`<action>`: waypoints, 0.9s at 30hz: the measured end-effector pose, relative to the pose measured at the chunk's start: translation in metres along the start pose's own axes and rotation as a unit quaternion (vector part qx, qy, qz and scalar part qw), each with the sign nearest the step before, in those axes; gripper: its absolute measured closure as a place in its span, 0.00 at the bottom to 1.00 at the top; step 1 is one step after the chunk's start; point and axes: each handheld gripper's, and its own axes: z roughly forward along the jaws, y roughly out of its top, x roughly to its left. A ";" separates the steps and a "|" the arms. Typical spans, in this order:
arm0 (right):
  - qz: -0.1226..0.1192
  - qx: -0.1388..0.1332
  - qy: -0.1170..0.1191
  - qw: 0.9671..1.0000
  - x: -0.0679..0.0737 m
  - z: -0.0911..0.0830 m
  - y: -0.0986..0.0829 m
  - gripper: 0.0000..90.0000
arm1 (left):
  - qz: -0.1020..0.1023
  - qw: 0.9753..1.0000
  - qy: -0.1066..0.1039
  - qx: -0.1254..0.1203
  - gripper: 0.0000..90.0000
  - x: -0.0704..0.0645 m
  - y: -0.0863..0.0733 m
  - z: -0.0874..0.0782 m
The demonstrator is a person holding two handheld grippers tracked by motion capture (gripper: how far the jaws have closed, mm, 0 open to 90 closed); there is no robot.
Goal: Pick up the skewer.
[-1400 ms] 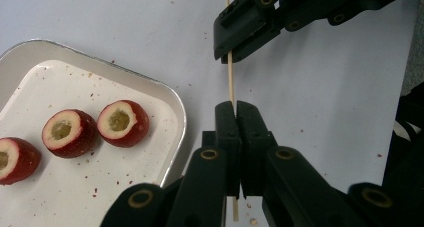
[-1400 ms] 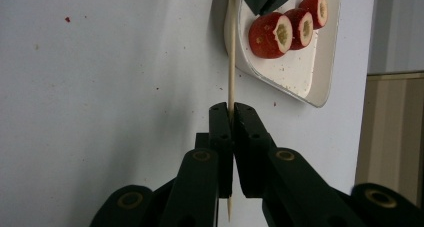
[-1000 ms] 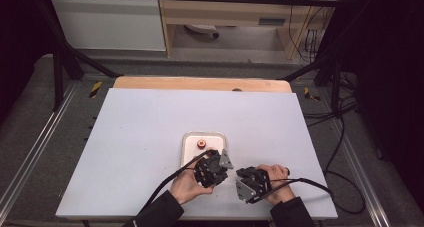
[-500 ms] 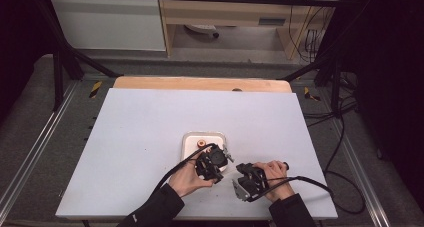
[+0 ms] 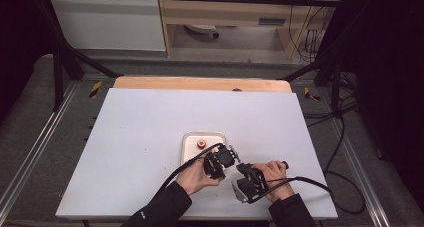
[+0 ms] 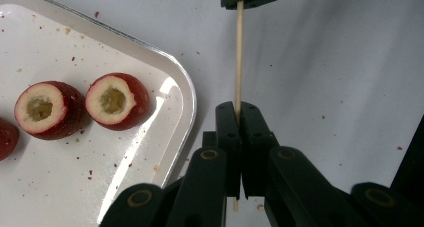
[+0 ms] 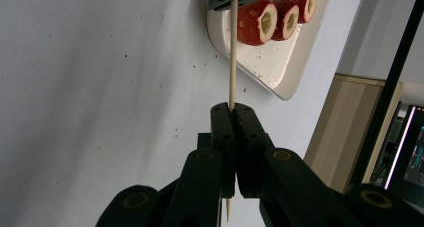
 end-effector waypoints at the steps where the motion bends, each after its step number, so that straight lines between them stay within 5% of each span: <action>1: 0.000 0.000 0.000 1.000 0.000 0.000 0.000 0.99 | 0.000 1.000 0.002 0.000 0.98 -0.001 0.000 0.000; 5: 0.017 -0.004 0.001 1.000 -0.002 -0.001 -0.001 0.95 | 0.003 1.000 0.005 -0.004 0.99 -0.002 -0.002 -0.001; 11: 0.115 -0.014 0.003 0.993 -0.009 -0.005 -0.013 0.75 | -0.004 0.999 0.022 -0.026 0.99 -0.002 -0.013 -0.005; 14: 0.172 -0.021 0.007 0.985 -0.012 -0.007 -0.024 0.63 | -0.016 0.998 0.028 -0.047 0.98 -0.002 -0.023 -0.008; 17: 0.253 -0.021 0.001 0.967 -0.012 -0.008 -0.034 0.53 | -0.021 0.998 0.028 -0.061 0.98 -0.002 -0.028 -0.009; 18: 0.253 -0.021 0.001 0.967 -0.012 -0.008 -0.034 0.53 | -0.022 0.997 0.029 -0.069 0.98 -0.002 -0.031 -0.010; 19: 0.304 -0.026 0.006 0.952 -0.012 -0.009 -0.041 0.47 | -0.023 0.997 0.033 -0.072 0.98 -0.001 -0.034 -0.012; 20: 0.304 -0.026 0.006 0.952 -0.012 -0.009 -0.041 0.47 | -0.025 0.996 0.040 -0.075 0.98 -0.001 -0.037 -0.013; 21: 0.349 -0.028 0.015 0.937 -0.013 -0.009 -0.047 0.42 | -0.031 0.995 0.040 -0.081 0.98 0.000 -0.040 -0.015; 23: 0.393 -0.031 0.024 0.919 -0.013 -0.008 -0.053 0.38 | -0.040 0.993 0.042 -0.101 0.98 0.001 -0.047 -0.018; 24: 0.393 -0.031 0.024 0.919 -0.013 -0.008 -0.053 0.38 | -0.046 0.992 0.044 -0.107 0.98 0.001 -0.051 -0.021; 25: 0.434 -0.028 0.038 0.899 -0.012 -0.007 -0.058 0.34 | -0.052 0.991 0.046 -0.115 0.98 0.001 -0.055 -0.022; 27: 0.472 -0.028 0.051 0.880 -0.010 -0.004 -0.063 0.32 | -0.063 0.987 0.055 -0.134 0.98 0.002 -0.064 -0.024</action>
